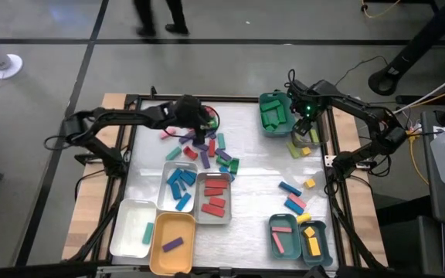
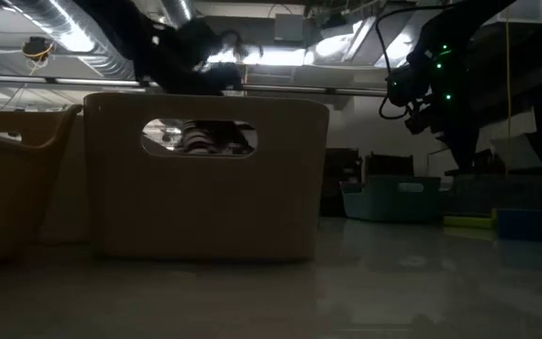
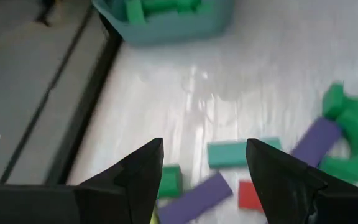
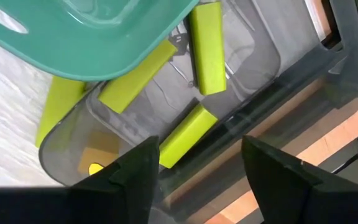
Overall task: Sort blocks
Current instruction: Put the purple block into the yellow bin
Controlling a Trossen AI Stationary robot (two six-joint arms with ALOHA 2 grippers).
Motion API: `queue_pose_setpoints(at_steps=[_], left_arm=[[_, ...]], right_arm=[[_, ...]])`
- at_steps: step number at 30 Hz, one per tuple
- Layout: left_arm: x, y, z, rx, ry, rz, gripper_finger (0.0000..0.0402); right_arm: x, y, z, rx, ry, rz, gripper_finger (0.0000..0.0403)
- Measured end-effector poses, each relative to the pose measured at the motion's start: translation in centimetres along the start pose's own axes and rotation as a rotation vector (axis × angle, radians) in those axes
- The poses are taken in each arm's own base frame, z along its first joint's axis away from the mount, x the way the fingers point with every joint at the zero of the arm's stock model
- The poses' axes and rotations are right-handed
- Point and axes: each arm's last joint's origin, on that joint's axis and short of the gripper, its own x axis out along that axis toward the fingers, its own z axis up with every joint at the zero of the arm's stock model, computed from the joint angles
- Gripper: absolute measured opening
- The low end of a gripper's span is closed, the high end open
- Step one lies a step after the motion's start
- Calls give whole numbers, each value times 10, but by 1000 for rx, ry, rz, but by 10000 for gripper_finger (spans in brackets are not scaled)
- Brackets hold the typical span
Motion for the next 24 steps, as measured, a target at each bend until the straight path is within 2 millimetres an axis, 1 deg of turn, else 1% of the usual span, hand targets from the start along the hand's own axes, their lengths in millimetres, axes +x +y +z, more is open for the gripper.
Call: queue_pose_setpoints(at_steps=[7, 12, 14, 17, 21, 24], left_arm=[[34, -5, -22, 41, 114, -46, 217], [48, -8, -34, 69, 171, -64, 217], [50, -8, -39, 59, 200, -71, 217], [50, -8, -40, 48, 216, -74, 217], [44, -11, -38, 10, 230, -80, 217], [36, -14, -39, 1, 284, -107, 217]], right_arm=[[0, 1, 0, 13, -8, 47, 227], [0, 2, 1, 15, -15, 68, 227], [0, 2, 1, 16, -18, 67, 227], [0, 2, 1, 17, -21, 67, 227], [0, 2, 2, 18, -23, 67, 227], [0, 2, 2, 17, -23, 67, 227]])
